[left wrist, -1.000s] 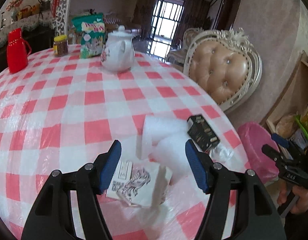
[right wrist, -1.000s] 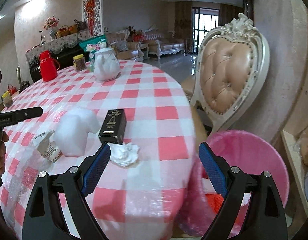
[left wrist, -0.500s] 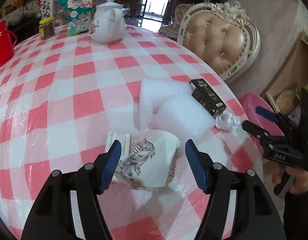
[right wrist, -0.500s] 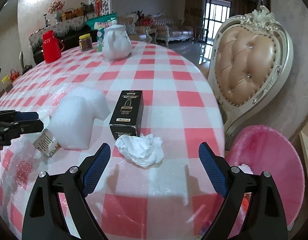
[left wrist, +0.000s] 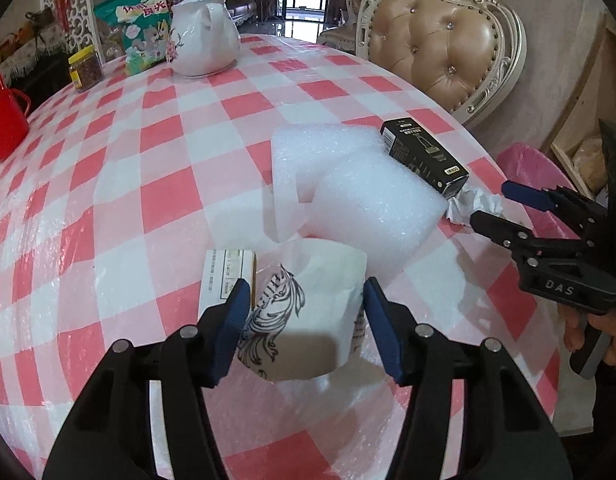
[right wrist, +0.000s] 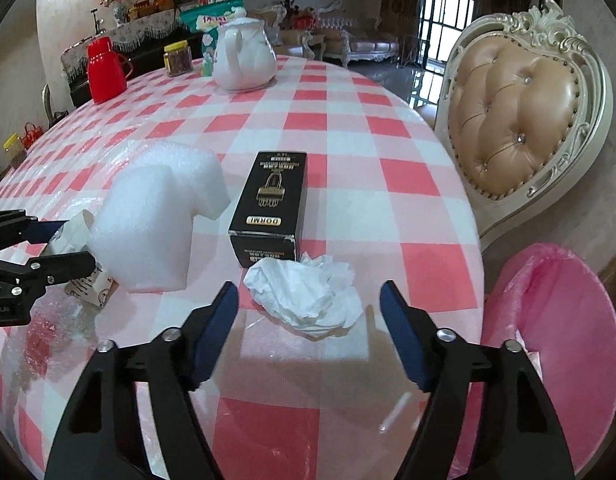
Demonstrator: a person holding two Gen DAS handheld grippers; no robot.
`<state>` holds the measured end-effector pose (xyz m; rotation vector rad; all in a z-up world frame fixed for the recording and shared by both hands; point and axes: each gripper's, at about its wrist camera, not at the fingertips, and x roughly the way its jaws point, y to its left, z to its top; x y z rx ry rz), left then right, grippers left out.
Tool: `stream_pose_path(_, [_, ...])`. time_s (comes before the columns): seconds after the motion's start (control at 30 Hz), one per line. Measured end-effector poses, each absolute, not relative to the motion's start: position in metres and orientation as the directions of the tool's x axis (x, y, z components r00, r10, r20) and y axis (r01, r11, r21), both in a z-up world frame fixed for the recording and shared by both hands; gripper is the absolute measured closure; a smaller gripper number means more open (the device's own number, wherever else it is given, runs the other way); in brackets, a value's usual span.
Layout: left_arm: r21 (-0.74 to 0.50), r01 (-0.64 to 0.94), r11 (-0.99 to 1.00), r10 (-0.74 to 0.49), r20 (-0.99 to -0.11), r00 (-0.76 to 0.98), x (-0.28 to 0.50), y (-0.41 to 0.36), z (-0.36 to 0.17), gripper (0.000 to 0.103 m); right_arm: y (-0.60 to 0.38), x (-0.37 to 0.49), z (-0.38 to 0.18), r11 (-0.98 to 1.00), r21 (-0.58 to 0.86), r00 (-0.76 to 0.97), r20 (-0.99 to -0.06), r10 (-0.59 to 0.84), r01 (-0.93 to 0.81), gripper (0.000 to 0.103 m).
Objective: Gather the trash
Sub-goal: 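Grasp the crumpled white tissue with the right tool while the left tool holds the cup, then carry the cup and tissue to the pink bin and open both tools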
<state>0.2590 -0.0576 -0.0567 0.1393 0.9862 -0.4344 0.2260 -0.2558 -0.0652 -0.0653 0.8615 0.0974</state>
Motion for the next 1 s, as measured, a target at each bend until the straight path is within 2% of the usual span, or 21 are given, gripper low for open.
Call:
stream_pose_path(0.13, [-0.090,0.398,0.913,-0.295,-0.820,0.491,0.261,-0.056,-0.052,0.051,-0.254,0.228,-0.068,0.992,-0.005,0.634,-0.769,0.077,-0.126,0.056])
stream_pose_path(0.33, [-0.112,0.388,0.915,-0.318,-0.794,0.519,0.260,-0.053,-0.041,0.051,-0.255,0.227,-0.068,0.991,0.002,0.635,-0.767,0.087,-0.133,0.070])
stream_pose_path(0.67, [-0.131,0.329,0.935,-0.318,-0.718,0.619,0.260,-0.051,-0.011,0.052,-0.264,0.212,-0.052,0.991,0.021,0.671,-0.733,0.106,-0.133,0.075])
stream_pose_path(1.0, [-0.095,0.391,0.916,-0.348,-0.674,0.651,0.253,-0.102,0.009,0.051,-0.311,0.188,-0.028,0.997,0.035,0.722,-0.687,0.077,-0.072,0.076])
